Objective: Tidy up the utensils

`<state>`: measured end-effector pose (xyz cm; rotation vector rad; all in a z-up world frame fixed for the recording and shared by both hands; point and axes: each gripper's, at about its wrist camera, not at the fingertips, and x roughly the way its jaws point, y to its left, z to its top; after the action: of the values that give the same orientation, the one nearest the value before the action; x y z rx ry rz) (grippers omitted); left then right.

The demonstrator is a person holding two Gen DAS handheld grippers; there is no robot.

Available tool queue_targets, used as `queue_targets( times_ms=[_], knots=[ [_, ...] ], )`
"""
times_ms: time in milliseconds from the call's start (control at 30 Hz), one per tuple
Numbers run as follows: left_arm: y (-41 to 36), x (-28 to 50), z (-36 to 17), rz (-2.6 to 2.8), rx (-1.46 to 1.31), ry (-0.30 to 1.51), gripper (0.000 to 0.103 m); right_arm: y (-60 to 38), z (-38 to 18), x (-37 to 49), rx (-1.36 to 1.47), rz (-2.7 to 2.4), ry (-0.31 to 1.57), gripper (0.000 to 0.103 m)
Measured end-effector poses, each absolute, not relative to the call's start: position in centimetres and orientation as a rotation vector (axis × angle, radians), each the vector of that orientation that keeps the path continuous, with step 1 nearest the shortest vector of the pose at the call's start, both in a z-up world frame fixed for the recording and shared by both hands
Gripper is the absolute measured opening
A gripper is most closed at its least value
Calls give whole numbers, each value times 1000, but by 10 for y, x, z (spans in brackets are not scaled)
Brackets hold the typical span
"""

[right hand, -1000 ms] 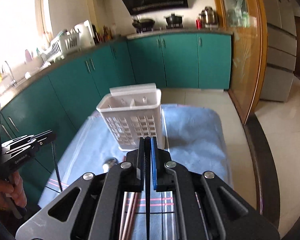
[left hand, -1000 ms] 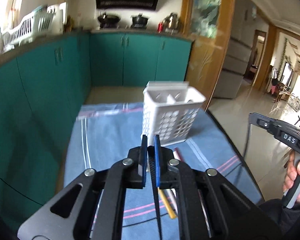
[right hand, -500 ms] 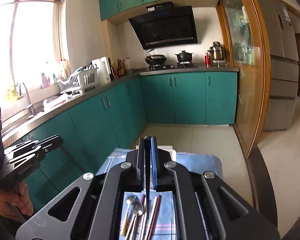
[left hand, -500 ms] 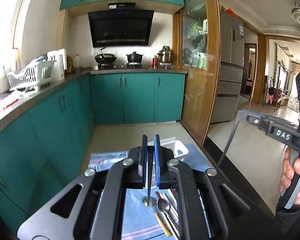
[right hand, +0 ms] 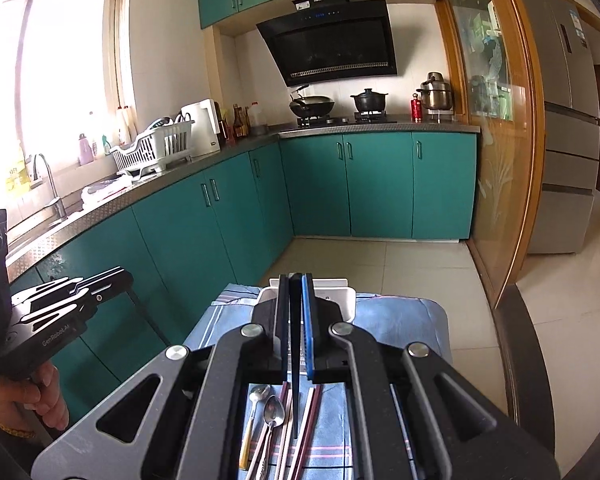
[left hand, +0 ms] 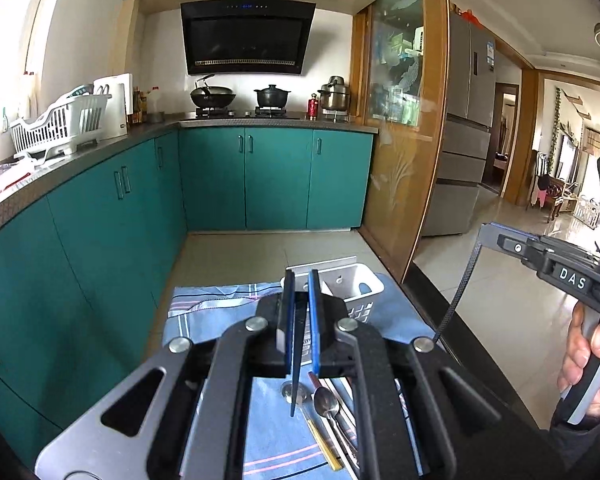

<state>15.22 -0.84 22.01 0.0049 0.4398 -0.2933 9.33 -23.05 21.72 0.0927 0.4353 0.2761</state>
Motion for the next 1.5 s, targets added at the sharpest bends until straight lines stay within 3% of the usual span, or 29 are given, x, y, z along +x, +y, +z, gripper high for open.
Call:
queue_targets(
  times_ms=[300,700,867,1200,1267,1367,1500],
  knots=[
    [-5,152,222,-292,-5,437,6,-218,230,94,51,257,421,7],
    [31,148,226,-268,-58,426,6,-195,337,154,4,152,266,7],
    [36,149,223,-275,-65,435,6,-193,312,201,19,120,303,7],
    [46,155,219,-266,-79,446,6,-210,208,266,152,94,479,7],
    [45,156,218,-264,-78,450,6,-214,199,267,167,98,504,12],
    [43,157,217,-262,-77,451,6,-224,198,250,183,82,460,40],
    [41,156,216,-252,-78,445,6,-246,200,194,238,96,363,53]
  ],
)
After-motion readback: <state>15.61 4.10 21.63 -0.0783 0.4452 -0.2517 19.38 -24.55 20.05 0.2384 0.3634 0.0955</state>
